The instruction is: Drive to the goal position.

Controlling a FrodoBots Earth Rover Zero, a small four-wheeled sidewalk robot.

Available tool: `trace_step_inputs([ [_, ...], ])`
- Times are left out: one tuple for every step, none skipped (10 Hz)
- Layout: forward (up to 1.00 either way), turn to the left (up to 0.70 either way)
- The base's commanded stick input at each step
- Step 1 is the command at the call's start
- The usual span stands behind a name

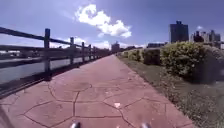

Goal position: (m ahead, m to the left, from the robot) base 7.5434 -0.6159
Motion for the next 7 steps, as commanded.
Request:
trace_step_inputs([
  [0.85,0.00],
  [0.85,0.00],
  [0.85,0.00],
  [0.85,0.00],
  [0.85,0.00],
  [0.85,0.00],
  [0.85,0.00],
])
